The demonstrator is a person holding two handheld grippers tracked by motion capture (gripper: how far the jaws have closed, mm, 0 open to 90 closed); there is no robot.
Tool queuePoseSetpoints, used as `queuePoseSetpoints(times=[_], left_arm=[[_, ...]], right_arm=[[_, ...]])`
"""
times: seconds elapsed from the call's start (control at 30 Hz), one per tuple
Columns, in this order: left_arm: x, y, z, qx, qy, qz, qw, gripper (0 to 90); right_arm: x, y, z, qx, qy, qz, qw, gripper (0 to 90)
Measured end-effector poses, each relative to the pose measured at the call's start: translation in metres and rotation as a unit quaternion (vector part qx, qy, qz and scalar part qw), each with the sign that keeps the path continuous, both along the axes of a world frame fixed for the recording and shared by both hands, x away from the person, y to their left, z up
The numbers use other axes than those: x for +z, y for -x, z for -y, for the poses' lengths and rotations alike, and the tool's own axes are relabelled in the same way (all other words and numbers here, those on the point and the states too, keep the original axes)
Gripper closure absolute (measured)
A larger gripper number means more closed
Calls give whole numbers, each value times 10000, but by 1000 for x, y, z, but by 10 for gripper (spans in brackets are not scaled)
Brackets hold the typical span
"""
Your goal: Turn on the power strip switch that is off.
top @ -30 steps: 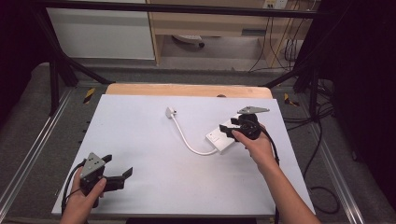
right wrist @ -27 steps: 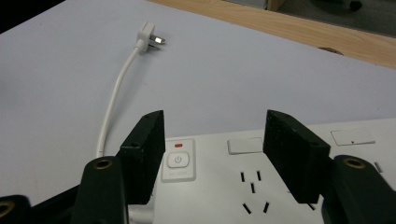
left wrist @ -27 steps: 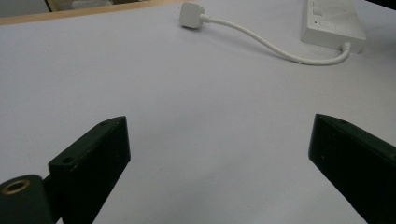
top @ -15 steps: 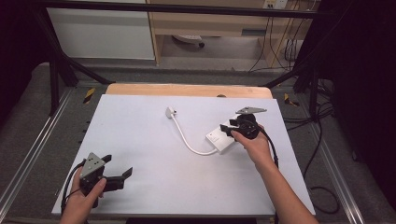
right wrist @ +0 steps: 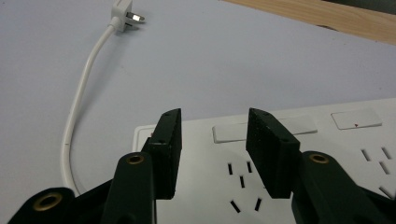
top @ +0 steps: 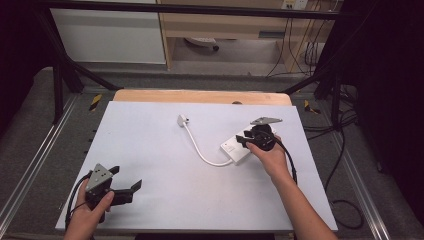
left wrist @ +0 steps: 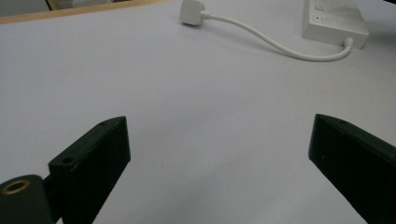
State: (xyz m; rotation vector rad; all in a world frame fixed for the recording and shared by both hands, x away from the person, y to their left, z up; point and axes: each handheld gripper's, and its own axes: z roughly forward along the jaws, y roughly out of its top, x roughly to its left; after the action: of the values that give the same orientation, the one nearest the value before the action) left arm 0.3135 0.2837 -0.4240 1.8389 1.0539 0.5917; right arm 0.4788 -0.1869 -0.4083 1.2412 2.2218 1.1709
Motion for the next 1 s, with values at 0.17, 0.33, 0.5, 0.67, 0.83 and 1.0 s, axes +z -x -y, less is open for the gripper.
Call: queuePoseSetpoints(times=[0.17, 0.33, 0.5, 0.67, 0.83, 1.0], left_arm=[[0, 0, 0, -2, 3, 0, 10000, 56], [0, 0, 0, -5, -3, -2, 10000, 56], [0, 0, 0, -8, -4, -9, 10000, 56], [-1, 0, 0, -11, 3, -22, 10000, 56], [-1, 0, 0, -16, 4, -27, 10000, 56], [-1, 0, 0, -26, -2, -25, 10000, 56]], right_arm=[[-2, -1, 2, 12, -8, -12, 10000, 592], [-3, -1, 2, 10, -6, -26, 10000, 626], [-7, -4, 1, -22, -16, -45, 10000, 641], [-12, -8, 1, -54, 3, -78, 10000, 670], [-15, -10, 0, -99, -79, -108, 9999, 686], [-16, -11, -3, -152, -144, -54, 9998, 727]])
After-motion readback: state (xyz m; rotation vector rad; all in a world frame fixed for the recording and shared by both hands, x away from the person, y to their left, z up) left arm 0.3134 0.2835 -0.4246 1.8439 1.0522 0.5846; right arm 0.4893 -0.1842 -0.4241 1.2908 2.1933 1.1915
